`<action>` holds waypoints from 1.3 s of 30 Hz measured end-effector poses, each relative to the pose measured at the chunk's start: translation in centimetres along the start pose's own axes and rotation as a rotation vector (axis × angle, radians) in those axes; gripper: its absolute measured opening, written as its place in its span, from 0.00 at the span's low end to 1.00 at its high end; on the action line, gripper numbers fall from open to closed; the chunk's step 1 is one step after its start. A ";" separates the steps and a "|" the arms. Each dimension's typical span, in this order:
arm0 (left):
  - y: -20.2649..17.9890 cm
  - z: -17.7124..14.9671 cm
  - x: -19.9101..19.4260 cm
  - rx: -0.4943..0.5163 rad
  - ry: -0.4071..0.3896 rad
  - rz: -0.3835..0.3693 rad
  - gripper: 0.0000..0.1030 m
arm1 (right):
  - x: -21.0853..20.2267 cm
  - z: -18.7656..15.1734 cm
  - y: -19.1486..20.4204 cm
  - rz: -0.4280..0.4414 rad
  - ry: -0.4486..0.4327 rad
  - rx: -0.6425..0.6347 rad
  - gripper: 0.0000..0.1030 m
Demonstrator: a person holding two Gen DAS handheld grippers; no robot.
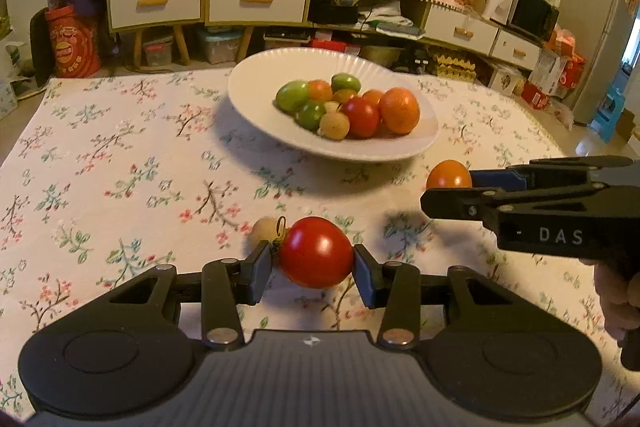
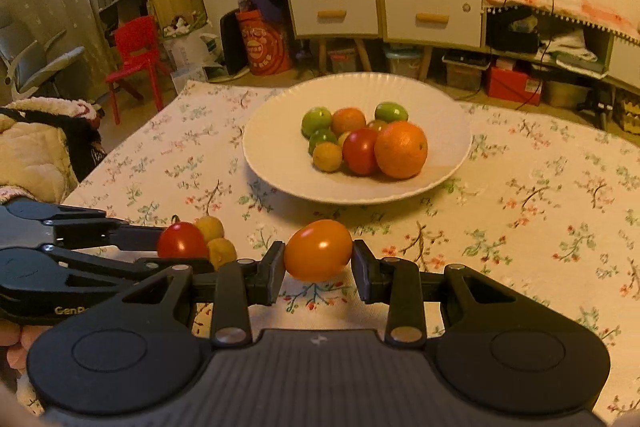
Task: Organize fruits
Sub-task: 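Carry the red and orange tomatoes in both grippers over the plate, then open both grippers to release the tomatoes onto the plate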
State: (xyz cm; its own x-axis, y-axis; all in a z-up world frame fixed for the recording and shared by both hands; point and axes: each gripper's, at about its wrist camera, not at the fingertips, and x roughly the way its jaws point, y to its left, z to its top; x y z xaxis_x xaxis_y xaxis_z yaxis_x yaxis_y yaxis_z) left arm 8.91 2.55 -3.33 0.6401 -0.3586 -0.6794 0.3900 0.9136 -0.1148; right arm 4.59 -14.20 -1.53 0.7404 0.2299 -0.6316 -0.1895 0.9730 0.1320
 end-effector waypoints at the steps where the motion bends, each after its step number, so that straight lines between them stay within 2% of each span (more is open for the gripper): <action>1: -0.1 0.2 0.0 -0.001 -0.006 -0.002 0.37 | -0.1 0.1 0.0 0.000 -0.008 -0.002 0.31; 12: -1.2 2.6 0.5 -0.008 -0.062 -0.006 0.37 | -0.3 1.6 -1.5 -0.017 -0.058 0.017 0.31; 20: -1.3 5.2 1.8 0.052 -0.112 -0.028 0.37 | 1.1 2.3 -2.8 0.048 -0.079 0.078 0.31; 24: -1.2 5.9 2.8 0.090 -0.109 -0.042 0.37 | 1.7 2.4 -3.6 0.052 -0.066 0.102 0.31; 28: -1.2 6.1 3.8 0.122 -0.092 -0.023 0.37 | 2.1 2.5 -3.7 0.048 -0.058 0.092 0.31; 39: -0.5 6.0 4.9 0.121 -0.074 -0.006 0.37 | 3.0 2.4 -2.9 0.020 -0.044 0.041 0.31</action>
State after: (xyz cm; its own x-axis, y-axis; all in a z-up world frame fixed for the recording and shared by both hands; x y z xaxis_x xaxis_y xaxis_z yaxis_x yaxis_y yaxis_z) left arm 15.82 -0.86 -2.26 0.6829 -0.3811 -0.6233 0.4680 0.8833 -0.0274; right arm 8.91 -16.30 -2.04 0.7645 0.2495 -0.5944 -0.1790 0.9680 0.1761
